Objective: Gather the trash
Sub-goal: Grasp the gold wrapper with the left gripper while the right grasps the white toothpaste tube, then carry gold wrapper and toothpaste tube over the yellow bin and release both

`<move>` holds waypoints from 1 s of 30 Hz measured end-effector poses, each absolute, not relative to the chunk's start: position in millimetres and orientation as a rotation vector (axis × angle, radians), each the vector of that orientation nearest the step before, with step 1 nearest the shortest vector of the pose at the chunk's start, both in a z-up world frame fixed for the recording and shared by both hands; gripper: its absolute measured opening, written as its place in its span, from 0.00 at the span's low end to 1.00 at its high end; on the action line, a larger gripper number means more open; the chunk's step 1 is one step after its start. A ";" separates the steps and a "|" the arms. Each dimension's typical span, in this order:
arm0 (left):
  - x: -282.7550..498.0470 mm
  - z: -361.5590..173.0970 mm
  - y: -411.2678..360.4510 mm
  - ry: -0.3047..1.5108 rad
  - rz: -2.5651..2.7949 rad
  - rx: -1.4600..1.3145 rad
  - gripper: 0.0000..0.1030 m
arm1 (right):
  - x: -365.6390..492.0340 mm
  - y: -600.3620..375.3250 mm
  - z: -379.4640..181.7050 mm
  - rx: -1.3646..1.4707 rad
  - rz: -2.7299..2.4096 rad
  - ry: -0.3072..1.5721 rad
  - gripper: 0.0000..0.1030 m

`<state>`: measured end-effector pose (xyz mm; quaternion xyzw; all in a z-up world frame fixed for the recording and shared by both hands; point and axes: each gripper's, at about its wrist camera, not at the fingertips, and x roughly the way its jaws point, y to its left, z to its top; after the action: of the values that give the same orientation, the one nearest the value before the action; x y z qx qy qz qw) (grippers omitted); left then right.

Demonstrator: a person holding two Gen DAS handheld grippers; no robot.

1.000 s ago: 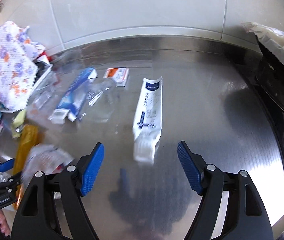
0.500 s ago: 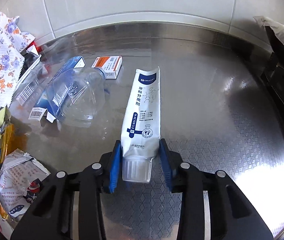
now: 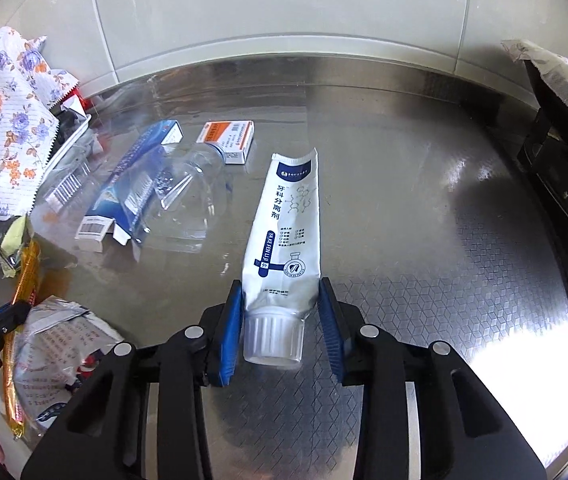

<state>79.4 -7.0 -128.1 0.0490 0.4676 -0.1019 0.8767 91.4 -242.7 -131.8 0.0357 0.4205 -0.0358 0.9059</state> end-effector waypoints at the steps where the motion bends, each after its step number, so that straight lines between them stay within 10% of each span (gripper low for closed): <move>1: 78.9 -127.7 -6.8 0.974 -0.214 0.102 0.04 | 90.5 -241.8 -130.6 0.073 -0.073 0.866 0.37; 30: -0.2 -77.0 16.9 0.874 -0.295 0.128 0.03 | -24.1 -213.3 -79.4 0.114 -0.102 0.759 0.37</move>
<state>-0.2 16.9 -77.0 0.0618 0.4215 -0.1423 0.8934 -24.1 -213.3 -79.4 0.0557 0.3702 -0.0496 0.9260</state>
